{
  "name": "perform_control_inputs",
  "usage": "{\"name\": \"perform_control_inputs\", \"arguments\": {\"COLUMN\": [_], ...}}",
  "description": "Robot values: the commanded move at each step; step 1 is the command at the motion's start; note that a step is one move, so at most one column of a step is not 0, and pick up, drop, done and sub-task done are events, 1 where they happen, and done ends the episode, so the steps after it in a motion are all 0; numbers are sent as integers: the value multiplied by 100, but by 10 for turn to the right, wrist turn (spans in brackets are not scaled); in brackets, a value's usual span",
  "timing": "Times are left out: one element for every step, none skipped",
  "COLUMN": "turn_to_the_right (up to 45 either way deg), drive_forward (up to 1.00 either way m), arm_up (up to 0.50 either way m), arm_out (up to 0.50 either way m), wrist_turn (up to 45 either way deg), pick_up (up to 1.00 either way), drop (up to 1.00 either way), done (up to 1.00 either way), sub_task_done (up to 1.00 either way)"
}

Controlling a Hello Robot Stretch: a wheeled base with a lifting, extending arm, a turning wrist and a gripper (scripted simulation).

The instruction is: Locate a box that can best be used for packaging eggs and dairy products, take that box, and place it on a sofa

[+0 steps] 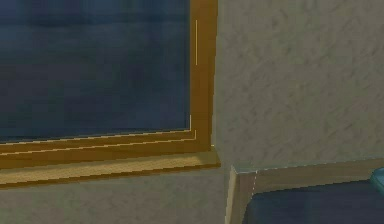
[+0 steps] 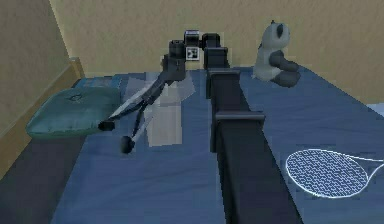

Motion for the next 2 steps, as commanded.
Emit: {"name": "perform_control_inputs", "arguments": {"turn_to_the_right": [0,0], "drive_forward": [0,0], "arm_up": [0,0], "arm_out": [0,0], "wrist_turn": [450,450], "pick_up": [0,0], "drop": [0,0], "done": [0,0], "sub_task_done": [0,0]}}
